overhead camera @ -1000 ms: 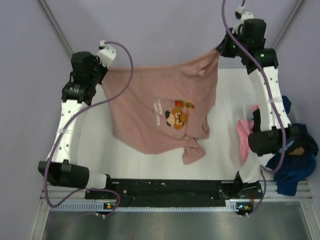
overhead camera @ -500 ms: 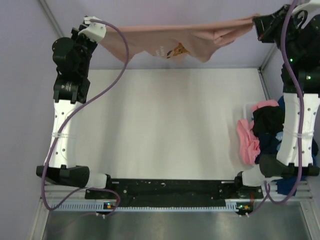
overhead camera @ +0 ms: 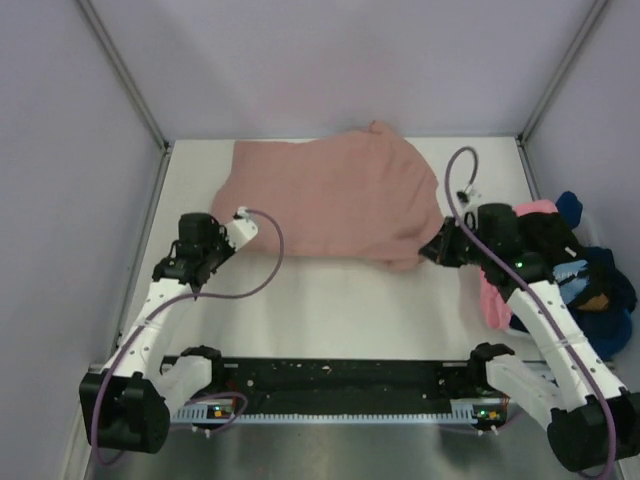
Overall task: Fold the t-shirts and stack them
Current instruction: Flatten out the tshirt
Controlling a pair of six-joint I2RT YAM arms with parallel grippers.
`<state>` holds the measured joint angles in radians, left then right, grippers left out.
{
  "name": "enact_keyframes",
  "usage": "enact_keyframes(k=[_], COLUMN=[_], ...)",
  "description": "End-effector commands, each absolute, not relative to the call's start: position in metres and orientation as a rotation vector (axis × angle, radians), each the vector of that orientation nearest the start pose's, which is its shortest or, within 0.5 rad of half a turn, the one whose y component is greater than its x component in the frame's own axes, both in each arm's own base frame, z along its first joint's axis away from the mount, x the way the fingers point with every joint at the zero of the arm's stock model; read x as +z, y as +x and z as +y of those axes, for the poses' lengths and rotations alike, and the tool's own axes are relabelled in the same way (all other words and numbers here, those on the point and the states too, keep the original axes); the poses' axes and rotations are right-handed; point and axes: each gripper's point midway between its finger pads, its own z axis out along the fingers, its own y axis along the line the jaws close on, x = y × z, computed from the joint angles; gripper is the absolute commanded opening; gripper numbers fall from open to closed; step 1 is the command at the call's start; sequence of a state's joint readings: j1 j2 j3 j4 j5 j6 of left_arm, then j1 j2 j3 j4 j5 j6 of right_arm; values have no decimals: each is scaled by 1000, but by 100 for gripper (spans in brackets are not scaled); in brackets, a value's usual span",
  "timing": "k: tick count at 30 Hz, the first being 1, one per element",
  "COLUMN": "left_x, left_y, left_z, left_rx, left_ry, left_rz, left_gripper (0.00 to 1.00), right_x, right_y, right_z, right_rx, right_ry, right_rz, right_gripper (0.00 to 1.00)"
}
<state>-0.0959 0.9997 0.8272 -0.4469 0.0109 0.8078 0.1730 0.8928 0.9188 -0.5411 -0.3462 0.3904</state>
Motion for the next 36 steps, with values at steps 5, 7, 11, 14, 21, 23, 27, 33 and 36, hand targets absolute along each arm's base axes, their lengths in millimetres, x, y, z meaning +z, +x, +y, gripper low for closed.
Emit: enact_keyframes(k=[5,7,11,14,21,23,27,33,36], left_x=[66,58,53,53,63,76,118,166,163], left_y=[254,246,231,225,242,252,262,217,187], left_z=[30,35,37,40,38,29,-19,-158,-195], left_rx=[461,483,470,484,494,441,166,-307,-490], left_ry=[1097,1110,1138,1141,1092,1068,1039,1351,1540], left_rz=[2262,2296,2347,2352,2312,2287,2199,1877,1799], left_gripper=[0,0,0,0,26,50,60,44,41], right_x=[97,87,78,77,83,87,94,110,88], right_y=[192,185,168,155,171,184,190,194,189], right_z=[158,156,155,160,161,164,152,124,110], right_rx=[779,774,788,830,779,757,637,586,582], right_ry=[95,122,154,147,99,87,52,207,326], right_rz=[2548,2586,2628,2648,2631,2618,2651,2586,2629], right_gripper=[0,0,0,0,0,17,52,59,52])
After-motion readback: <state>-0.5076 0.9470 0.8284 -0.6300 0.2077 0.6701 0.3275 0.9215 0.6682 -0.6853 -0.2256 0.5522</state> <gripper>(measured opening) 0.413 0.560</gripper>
